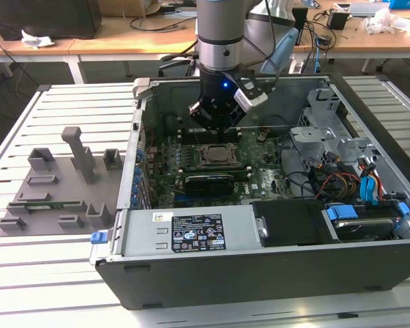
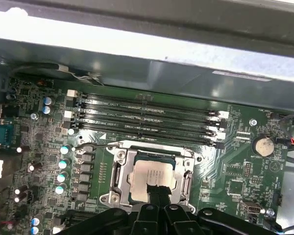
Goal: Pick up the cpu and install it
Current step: 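Close the cpu cover, then install the first cpu locking lever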
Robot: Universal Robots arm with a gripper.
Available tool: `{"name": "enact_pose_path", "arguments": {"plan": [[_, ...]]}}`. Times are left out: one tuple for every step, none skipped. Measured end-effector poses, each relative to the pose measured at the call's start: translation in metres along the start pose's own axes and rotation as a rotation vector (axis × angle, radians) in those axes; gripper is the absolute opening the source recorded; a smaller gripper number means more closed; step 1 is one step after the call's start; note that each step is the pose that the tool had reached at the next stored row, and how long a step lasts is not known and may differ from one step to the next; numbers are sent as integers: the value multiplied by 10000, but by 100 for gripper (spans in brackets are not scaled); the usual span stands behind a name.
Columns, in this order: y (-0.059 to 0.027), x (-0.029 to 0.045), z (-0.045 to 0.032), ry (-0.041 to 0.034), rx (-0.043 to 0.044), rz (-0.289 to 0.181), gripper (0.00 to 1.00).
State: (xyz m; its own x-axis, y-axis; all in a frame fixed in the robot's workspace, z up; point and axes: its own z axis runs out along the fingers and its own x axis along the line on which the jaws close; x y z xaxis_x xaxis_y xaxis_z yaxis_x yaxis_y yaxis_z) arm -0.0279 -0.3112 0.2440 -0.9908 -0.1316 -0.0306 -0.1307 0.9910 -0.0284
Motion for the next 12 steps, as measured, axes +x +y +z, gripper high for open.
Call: {"name": "enact_pose_path", "arguments": {"plan": [[0, 0, -1, 0, 1, 0, 11], [0, 0, -1, 1, 2, 0, 11], [0, 0, -1, 1, 2, 0, 11], [0, 0, -2, 1, 2, 0, 11], [0, 0, -3, 1, 1, 0, 11], [0, 0, -5, 1, 2, 0, 11], [0, 0, -5, 1, 2, 0, 11], [0, 0, -5, 1, 2, 0, 11], [0, 0, -6, 1, 2, 0, 11], [0, 0, -6, 1, 2, 0, 11], [0, 0, -6, 1, 2, 0, 11], [0, 0, -6, 1, 2, 0, 11]]}}
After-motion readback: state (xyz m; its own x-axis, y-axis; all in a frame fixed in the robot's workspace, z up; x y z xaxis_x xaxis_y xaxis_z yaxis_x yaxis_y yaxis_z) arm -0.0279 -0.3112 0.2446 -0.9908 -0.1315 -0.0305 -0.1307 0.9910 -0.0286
